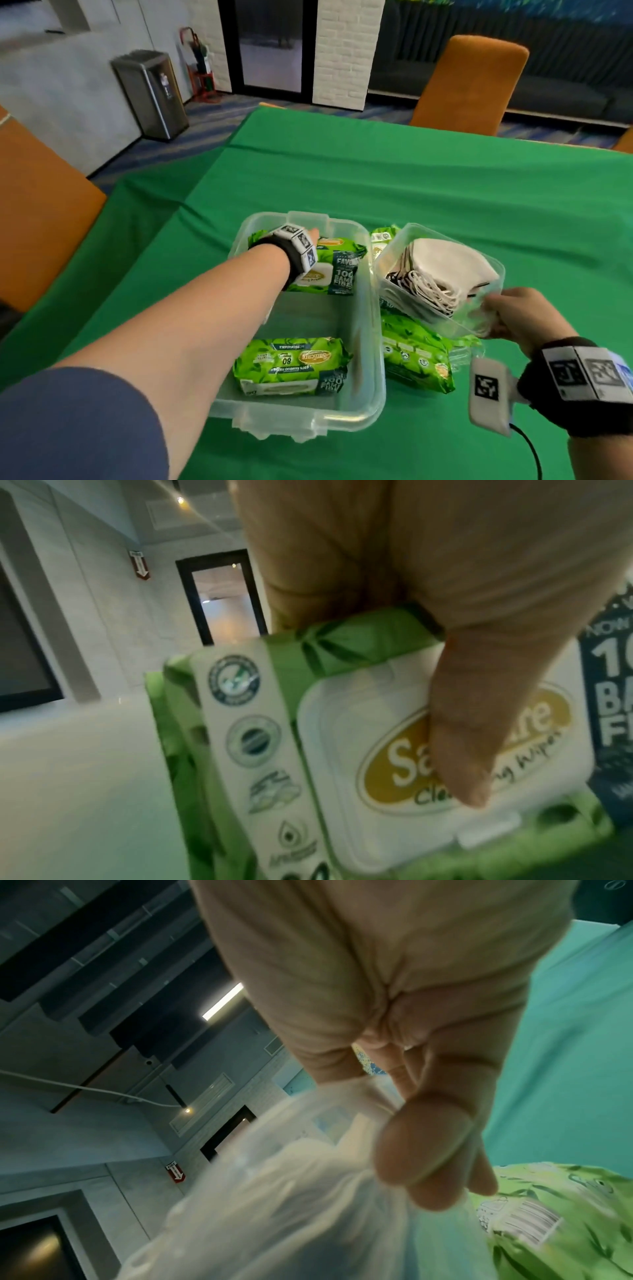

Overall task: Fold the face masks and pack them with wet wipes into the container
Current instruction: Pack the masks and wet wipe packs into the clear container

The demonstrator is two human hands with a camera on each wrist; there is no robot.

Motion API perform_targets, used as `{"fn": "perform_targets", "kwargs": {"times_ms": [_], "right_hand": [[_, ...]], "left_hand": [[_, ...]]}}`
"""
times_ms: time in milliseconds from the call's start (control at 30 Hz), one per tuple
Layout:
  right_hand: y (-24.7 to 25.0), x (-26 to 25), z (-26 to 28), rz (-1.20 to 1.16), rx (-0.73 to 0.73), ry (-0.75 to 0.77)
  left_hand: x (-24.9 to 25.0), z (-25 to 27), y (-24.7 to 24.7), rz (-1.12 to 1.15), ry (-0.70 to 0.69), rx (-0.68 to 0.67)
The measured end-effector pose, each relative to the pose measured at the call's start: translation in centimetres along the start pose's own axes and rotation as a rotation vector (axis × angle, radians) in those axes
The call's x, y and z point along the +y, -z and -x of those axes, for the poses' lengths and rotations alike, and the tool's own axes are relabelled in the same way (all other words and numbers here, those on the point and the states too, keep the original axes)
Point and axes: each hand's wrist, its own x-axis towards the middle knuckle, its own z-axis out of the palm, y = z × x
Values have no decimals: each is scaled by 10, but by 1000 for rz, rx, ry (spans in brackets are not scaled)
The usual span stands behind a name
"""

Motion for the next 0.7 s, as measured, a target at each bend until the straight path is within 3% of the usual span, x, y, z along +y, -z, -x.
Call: {"fn": "perform_targets", "kwargs": {"times_ms": [167,300,533,700], "right_hand": [[2,8,-8,-32,-29,11],[4,9,-8,-50,-56,40],[2,9,-3,-85,-56,51],[5,6,3,-65,-68,69]], "left_hand": [[5,-35,-51,203,137,-48],[12,-54,-80,214,179,-42],[16,-61,-78,210,166,20],[23,-61,-70,205,146,148]]}}
